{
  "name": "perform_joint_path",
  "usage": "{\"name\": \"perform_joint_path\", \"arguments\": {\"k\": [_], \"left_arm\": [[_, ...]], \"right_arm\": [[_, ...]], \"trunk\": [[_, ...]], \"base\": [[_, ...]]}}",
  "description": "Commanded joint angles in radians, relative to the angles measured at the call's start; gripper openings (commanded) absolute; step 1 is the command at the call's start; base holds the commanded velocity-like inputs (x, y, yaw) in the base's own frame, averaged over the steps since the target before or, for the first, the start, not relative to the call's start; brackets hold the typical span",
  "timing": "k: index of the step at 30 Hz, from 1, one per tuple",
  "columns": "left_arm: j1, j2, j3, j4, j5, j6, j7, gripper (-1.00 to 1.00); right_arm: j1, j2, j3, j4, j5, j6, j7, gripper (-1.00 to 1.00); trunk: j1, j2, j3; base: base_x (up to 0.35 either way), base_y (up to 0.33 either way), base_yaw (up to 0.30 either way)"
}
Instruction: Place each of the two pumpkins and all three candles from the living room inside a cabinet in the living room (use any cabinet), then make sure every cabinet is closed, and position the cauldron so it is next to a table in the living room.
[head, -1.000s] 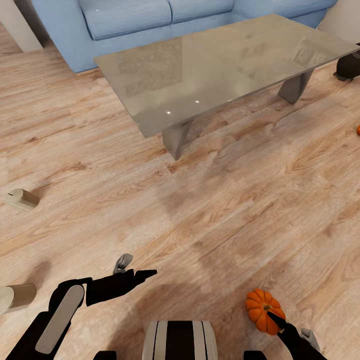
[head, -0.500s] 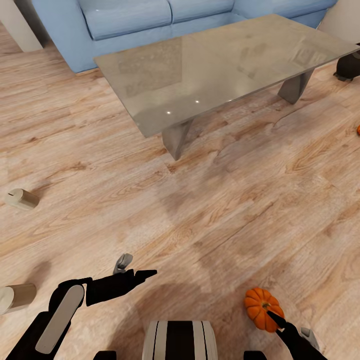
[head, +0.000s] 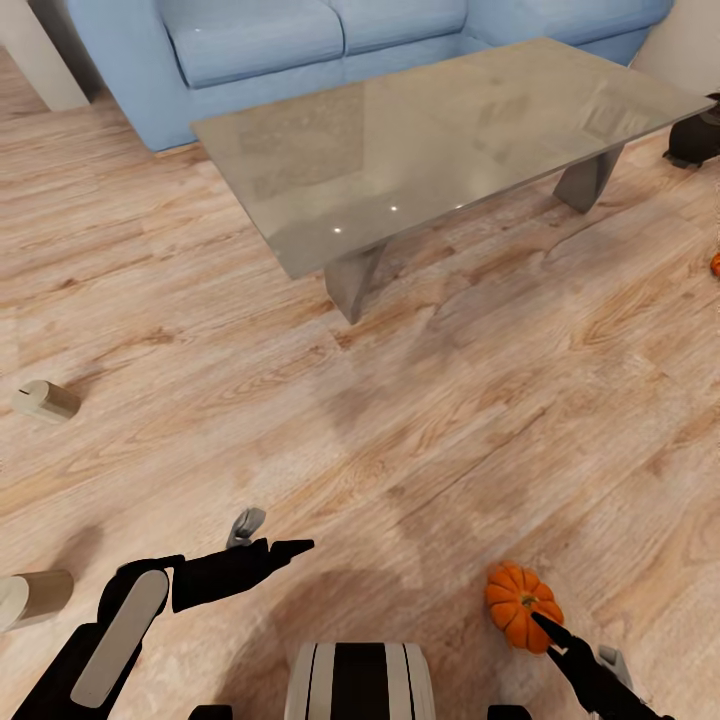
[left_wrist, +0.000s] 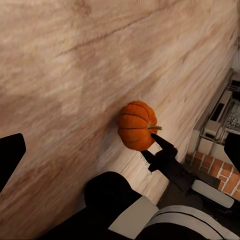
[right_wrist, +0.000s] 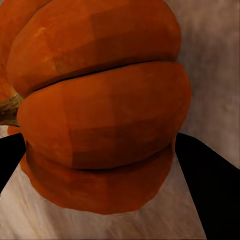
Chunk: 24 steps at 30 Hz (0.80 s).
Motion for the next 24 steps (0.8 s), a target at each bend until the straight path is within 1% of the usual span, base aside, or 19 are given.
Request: {"name": "perform_joint_path", "arguments": {"k": [1, 6, 9, 12, 16, 24], "left_arm": [[-0.001, 0.001, 0.0, 0.0, -0.007, 0.001, -0.007, 1.0], [0.0, 0.0, 0.0, 0.001, -0.007, 0.002, -0.007, 1.0], [0.0, 0.0, 0.0, 0.001, -0.007, 0.002, -0.007, 1.0], [0.0, 0.001, 0.0, 0.001, -0.007, 0.002, -0.007, 1.0], [0.0, 0.001, 0.0, 0.001, -0.007, 0.002, -0.007, 1.0], [-0.001, 0.0, 0.0, 0.001, -0.006, 0.002, -0.007, 1.0]], "right_arm": [[0.0, 0.0, -0.002, -0.01, -0.001, 0.008, 0.0, -1.0], [0.0, -0.001, -0.005, -0.039, -0.001, 0.01, -0.003, -1.0], [0.0, -0.001, -0.005, -0.041, -0.001, 0.01, -0.002, -1.0], [0.0, -0.001, 0.001, -0.042, -0.001, 0.01, 0.013, -1.0], [0.0, -0.001, -0.001, -0.042, 0.0, 0.01, 0.036, -1.0], [0.0, -0.001, 0.0, -0.042, 0.001, 0.01, 0.038, -1.0]], "trunk": [[-0.001, 0.0, 0.003], [-0.003, 0.001, 0.023], [-0.004, 0.002, 0.034], [-0.005, 0.003, 0.046], [-0.007, 0.004, 0.061], [-0.011, 0.005, 0.092]], "base": [[0.0, 0.0, 0.0], [0.0, 0.0, 0.0], [0.0, 0.0, 0.0], [0.0, 0.0, 0.0], [0.0, 0.0, 0.0], [0.0, 0.0, 0.0]]}}
